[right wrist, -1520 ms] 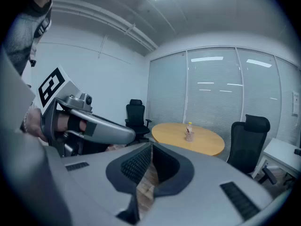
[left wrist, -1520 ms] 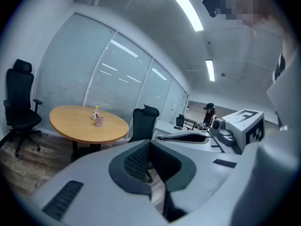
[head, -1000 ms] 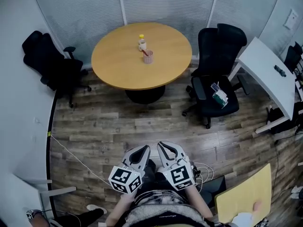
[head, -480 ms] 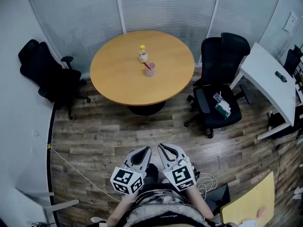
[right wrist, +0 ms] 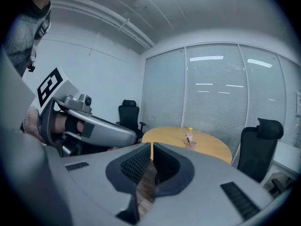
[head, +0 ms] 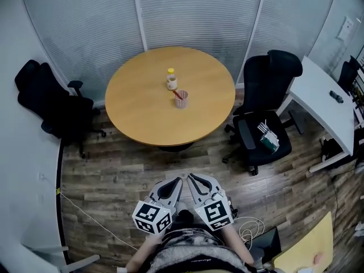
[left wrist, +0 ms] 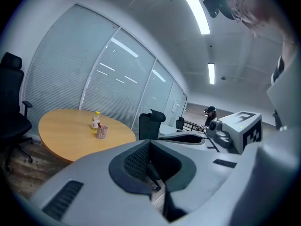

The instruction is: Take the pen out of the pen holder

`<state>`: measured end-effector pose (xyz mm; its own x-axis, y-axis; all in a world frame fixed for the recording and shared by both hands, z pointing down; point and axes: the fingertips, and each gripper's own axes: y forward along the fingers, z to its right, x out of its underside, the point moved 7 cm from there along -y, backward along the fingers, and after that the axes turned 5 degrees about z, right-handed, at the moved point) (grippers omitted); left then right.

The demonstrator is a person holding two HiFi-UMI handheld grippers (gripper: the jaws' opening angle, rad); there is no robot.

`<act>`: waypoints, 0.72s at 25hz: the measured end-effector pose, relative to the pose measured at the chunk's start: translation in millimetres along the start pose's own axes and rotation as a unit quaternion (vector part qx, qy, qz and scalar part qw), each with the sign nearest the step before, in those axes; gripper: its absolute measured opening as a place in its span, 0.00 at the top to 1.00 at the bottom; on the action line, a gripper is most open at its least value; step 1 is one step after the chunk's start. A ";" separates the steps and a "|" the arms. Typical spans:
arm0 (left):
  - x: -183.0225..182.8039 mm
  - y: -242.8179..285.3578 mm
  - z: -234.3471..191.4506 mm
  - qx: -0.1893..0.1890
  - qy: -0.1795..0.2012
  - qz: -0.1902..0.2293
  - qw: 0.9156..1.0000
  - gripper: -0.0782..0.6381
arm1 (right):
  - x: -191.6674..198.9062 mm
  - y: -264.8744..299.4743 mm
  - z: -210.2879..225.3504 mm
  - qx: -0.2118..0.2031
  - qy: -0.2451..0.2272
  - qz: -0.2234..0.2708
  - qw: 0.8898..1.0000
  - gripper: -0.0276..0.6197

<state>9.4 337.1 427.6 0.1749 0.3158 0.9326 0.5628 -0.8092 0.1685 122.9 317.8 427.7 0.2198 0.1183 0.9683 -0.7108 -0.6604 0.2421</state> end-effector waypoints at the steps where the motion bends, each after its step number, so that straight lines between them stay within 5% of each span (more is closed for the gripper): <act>1: -0.7 1.2 -4.9 0.002 -0.001 -0.001 1.000 0.88 | -0.6 5.0 0.3 0.002 0.000 0.000 1.000 0.91; 18: 2.3 -2.4 -54.7 -0.003 -0.025 -0.003 1.000 0.88 | -1.1 46.4 -7.6 0.007 -0.013 -0.014 1.000 0.91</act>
<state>-35.7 312.7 446.8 0.2110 0.3451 0.9145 0.5594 -0.8099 0.1765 84.6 292.6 438.3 0.2579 0.1178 0.9590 -0.6941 -0.6679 0.2687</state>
